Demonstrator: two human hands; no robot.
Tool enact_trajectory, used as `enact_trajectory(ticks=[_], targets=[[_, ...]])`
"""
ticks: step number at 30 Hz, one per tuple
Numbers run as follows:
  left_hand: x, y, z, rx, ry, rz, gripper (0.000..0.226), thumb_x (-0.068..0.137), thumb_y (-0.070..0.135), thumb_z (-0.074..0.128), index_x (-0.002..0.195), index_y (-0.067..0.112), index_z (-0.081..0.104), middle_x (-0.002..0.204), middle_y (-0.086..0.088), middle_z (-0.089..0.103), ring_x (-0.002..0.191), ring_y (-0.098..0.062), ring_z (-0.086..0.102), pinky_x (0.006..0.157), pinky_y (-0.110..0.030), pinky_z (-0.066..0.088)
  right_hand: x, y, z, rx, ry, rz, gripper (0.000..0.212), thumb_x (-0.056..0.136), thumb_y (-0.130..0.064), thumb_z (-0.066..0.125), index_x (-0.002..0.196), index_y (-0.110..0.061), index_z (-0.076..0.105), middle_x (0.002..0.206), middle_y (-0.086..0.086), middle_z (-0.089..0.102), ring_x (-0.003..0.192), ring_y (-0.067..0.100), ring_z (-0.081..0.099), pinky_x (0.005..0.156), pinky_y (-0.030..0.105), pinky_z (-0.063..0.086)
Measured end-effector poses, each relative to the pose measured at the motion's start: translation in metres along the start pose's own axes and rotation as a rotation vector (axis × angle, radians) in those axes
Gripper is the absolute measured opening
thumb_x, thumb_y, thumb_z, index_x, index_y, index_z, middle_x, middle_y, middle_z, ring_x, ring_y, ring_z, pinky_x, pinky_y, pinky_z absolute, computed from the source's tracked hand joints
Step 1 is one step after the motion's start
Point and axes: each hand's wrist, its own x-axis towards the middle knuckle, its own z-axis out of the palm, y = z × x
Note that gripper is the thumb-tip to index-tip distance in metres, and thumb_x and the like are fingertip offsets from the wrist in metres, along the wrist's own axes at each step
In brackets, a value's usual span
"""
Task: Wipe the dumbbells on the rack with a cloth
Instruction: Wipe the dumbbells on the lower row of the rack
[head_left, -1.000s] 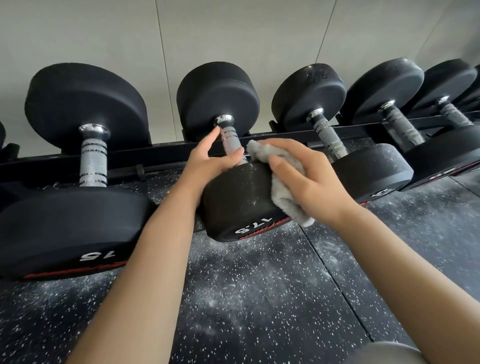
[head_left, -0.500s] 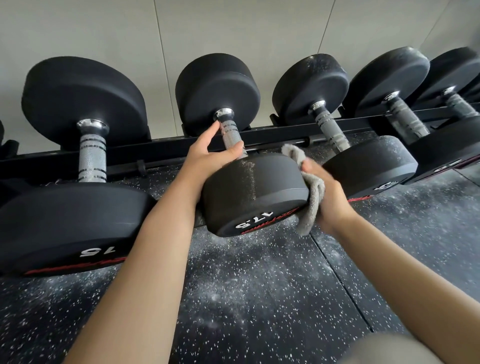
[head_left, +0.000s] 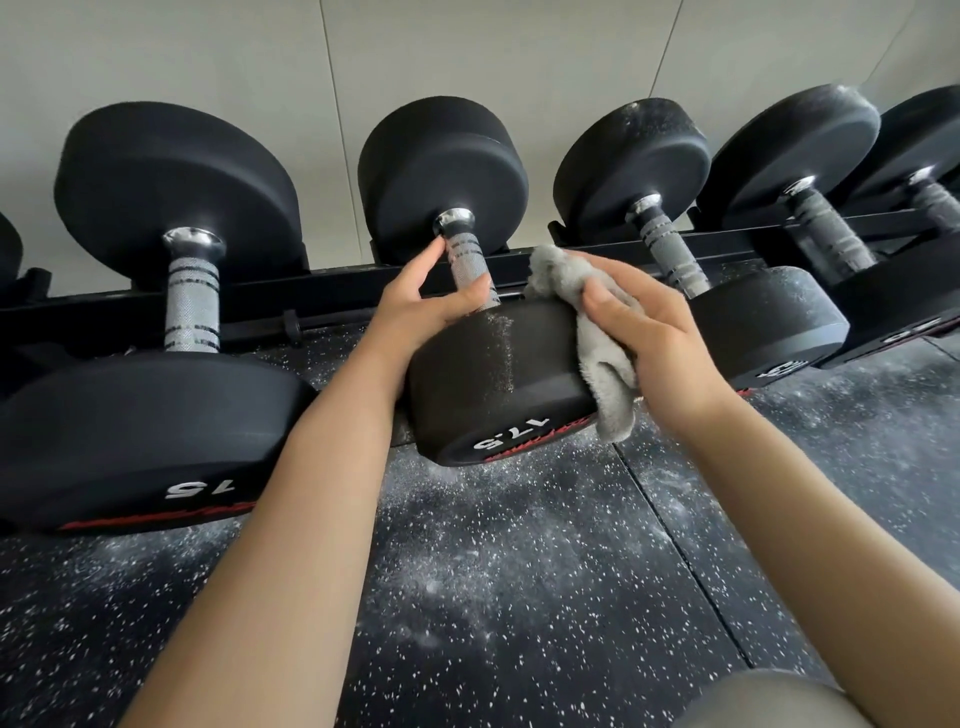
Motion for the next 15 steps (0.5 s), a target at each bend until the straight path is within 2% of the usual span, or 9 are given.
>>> enact_trajectory(ticks=[2, 4, 6, 8, 10, 11, 12, 13, 15], targets=[[-0.001, -0.002, -0.001, -0.017, -0.013, -0.013, 0.073, 0.082, 0.028, 0.075, 0.145, 0.032, 0.039, 0.132, 0.016, 0.045, 0.087, 0.015, 0.054, 0.063, -0.002, 0.046, -0.003, 0.006, -0.005, 0.091, -0.017, 0.063, 0.031, 0.097, -0.023, 0.048, 0.122, -0.017, 0.066, 0.116, 0.004, 0.072, 0.114, 0.022, 0.064, 0.101, 0.039, 0.047], [-0.004, -0.002, -0.003, -0.064, -0.035, -0.034, 0.074, 0.081, 0.029, 0.076, 0.144, 0.034, 0.039, 0.139, 0.009, 0.047, 0.102, 0.001, 0.06, 0.079, -0.014, 0.052, -0.005, 0.004, -0.005, 0.06, -0.016, 0.07, 0.028, 0.099, -0.019, 0.049, 0.121, -0.017, 0.067, 0.111, -0.001, 0.073, 0.109, 0.015, 0.066, 0.097, 0.034, 0.047], [-0.005, -0.002, -0.003, -0.065, -0.041, -0.042, 0.073, 0.081, 0.029, 0.076, 0.144, 0.035, 0.039, 0.141, 0.004, 0.048, 0.11, -0.008, 0.061, 0.089, -0.024, 0.052, -0.001, -0.01, 0.0, -0.078, -0.05, 0.005, 0.026, 0.095, -0.021, 0.053, 0.116, -0.021, 0.068, 0.106, -0.011, 0.073, 0.106, 0.006, 0.065, 0.094, 0.025, 0.048], [-0.002, -0.002, -0.002, -0.054, -0.065, -0.072, 0.065, 0.084, 0.027, 0.072, 0.142, 0.029, 0.043, 0.138, -0.003, 0.052, 0.113, -0.015, 0.061, 0.093, -0.029, 0.05, 0.005, -0.028, 0.016, -0.398, -0.118, -0.108, 0.031, 0.092, -0.035, 0.054, 0.117, -0.028, 0.07, 0.109, -0.015, 0.072, 0.108, 0.005, 0.065, 0.095, 0.032, 0.051], [0.0, 0.004, 0.0, -0.235, -0.099, -0.214, 0.042, 0.09, 0.04, 0.063, 0.125, 0.018, 0.06, 0.116, -0.012, 0.067, 0.098, -0.021, 0.068, 0.084, -0.031, 0.054, 0.006, -0.039, 0.041, -0.854, -0.153, -0.28, 0.033, 0.091, -0.05, 0.052, 0.117, -0.039, 0.07, 0.108, -0.015, 0.072, 0.105, 0.01, 0.066, 0.088, 0.042, 0.053], [0.001, 0.007, 0.0, -0.297, -0.103, -0.275, 0.039, 0.091, 0.048, 0.058, 0.114, 0.017, 0.065, 0.091, -0.013, 0.072, 0.08, -0.02, 0.071, 0.071, -0.028, 0.056, 0.005, -0.042, 0.054, -1.019, -0.168, -0.385, 0.032, 0.091, -0.053, 0.051, 0.115, -0.042, 0.07, 0.107, -0.015, 0.072, 0.103, 0.013, 0.067, 0.083, 0.042, 0.054], [0.002, 0.009, 0.0, -0.409, -0.101, -0.335, 0.039, 0.091, 0.051, 0.055, 0.11, 0.018, 0.065, 0.072, -0.009, 0.071, 0.065, -0.018, 0.069, 0.061, -0.025, 0.055, 0.005, -0.043, 0.061, -1.079, -0.191, -0.468, 0.032, 0.092, -0.054, 0.051, 0.114, -0.043, 0.07, 0.108, -0.015, 0.072, 0.101, 0.015, 0.067, 0.079, 0.041, 0.054], [-0.001, 0.011, 0.0, -0.416, -0.114, -0.328, 0.041, 0.091, 0.052, 0.054, 0.113, 0.018, 0.063, 0.065, -0.007, 0.069, 0.059, -0.017, 0.068, 0.056, -0.023, 0.053, 0.005, -0.043, 0.061, -1.049, -0.224, -0.503, 0.032, 0.091, -0.054, 0.051, 0.114, -0.042, 0.071, 0.11, -0.016, 0.071, 0.102, 0.015, 0.067, 0.079, 0.041, 0.054], [-0.003, 0.009, 0.0, -0.42, -0.167, -0.338, 0.05, 0.088, 0.047, 0.062, 0.124, 0.012, 0.059, 0.085, -0.008, 0.073, 0.066, -0.019, 0.069, 0.058, -0.025, 0.055, 0.009, -0.041, 0.043, -0.834, -0.282, -0.426, 0.035, 0.091, -0.052, 0.054, 0.118, -0.035, 0.071, 0.115, -0.015, 0.071, 0.108, 0.009, 0.066, 0.089, 0.041, 0.054]])
